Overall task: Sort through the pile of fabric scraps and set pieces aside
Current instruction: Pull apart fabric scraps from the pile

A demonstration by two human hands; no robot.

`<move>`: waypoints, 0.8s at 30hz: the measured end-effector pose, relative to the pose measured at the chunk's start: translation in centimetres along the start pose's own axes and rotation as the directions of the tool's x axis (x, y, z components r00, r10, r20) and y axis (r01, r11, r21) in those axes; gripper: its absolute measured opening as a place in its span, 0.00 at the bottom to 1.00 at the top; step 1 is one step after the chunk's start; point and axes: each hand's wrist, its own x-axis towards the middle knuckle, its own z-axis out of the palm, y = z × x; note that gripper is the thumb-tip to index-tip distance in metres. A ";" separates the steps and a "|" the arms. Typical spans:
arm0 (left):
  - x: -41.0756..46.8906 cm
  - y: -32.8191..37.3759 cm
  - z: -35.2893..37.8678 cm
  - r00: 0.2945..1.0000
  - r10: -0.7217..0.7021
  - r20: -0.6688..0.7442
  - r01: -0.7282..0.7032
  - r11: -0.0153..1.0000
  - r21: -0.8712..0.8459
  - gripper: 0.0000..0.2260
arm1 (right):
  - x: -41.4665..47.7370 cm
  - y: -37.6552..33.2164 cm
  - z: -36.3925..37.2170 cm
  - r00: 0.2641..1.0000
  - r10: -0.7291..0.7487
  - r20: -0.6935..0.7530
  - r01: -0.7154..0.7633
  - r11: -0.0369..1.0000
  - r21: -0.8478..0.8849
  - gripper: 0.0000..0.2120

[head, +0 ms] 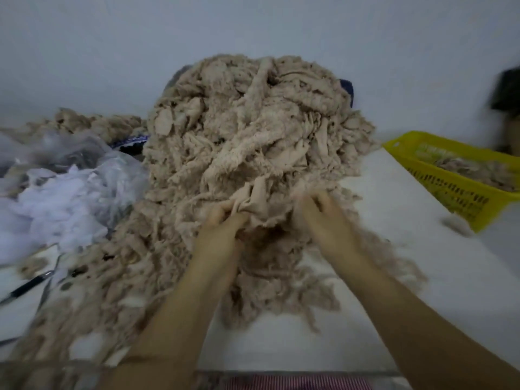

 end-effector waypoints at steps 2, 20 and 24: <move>-1.0 -1.2 1.1 0.994 -0.044 0.103 0.056 0.993 -0.108 0.08 | -1.4 -0.2 1.7 0.990 0.053 0.130 -0.052 0.999 -0.007 0.13; 0.1 -0.7 1.7 0.941 -0.284 0.183 0.334 0.699 -0.633 0.18 | -2.5 2.2 0.7 0.980 -0.136 0.143 0.185 0.889 -0.418 0.25; 0.1 -0.1 3.3 0.921 -0.357 0.157 0.368 0.662 -0.653 0.15 | -0.9 2.4 1.6 0.947 -0.210 0.244 0.297 0.860 -0.415 0.16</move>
